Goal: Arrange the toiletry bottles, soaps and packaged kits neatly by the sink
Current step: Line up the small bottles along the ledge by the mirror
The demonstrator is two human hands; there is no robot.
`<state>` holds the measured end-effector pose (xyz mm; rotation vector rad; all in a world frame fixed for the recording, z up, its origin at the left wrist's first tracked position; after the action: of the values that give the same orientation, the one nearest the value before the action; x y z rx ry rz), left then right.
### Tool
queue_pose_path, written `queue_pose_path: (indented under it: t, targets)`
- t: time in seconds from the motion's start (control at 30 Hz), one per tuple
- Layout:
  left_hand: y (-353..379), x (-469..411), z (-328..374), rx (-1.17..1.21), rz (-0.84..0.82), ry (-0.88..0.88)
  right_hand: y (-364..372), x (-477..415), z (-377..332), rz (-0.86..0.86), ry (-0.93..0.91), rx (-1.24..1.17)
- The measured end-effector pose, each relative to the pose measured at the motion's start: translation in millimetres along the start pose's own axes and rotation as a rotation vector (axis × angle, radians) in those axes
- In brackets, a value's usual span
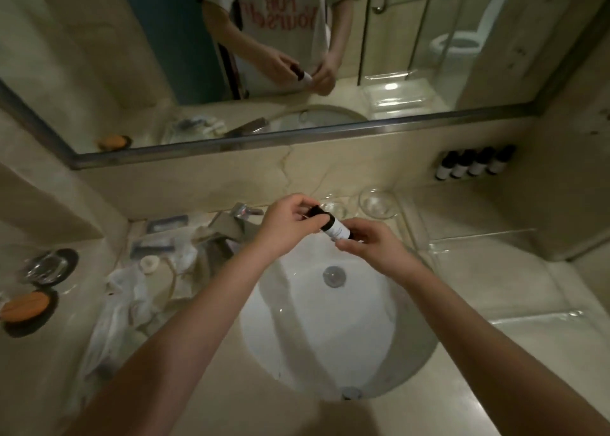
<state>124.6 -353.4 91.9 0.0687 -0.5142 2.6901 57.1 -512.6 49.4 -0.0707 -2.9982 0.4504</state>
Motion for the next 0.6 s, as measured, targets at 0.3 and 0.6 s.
queue_pose_path:
  t: [0.3, 0.6]
  targets:
    - [128.6, -85.6, 33.1, -0.06, -0.069, -0.07, -108.2, -6.0, 54.5, 0.271, 0.084, -0.089]
    - [207.2, -170.8, 44.6, -0.255, 0.025, 0.022, -196.9, -46.5, 124.1, 0.431, 0.285, 0.096]
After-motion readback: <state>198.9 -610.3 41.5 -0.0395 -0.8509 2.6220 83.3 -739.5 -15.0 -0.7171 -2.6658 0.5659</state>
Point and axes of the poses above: each hand's wrist, its own x-axis away from the middle knuckle, its own y-axis out of the palm, z = x × y, the point moved 2 cm from there along -x, towards the middle knuckle, and after that the axes turned 2 degrees about z, right-handed, at the moved point
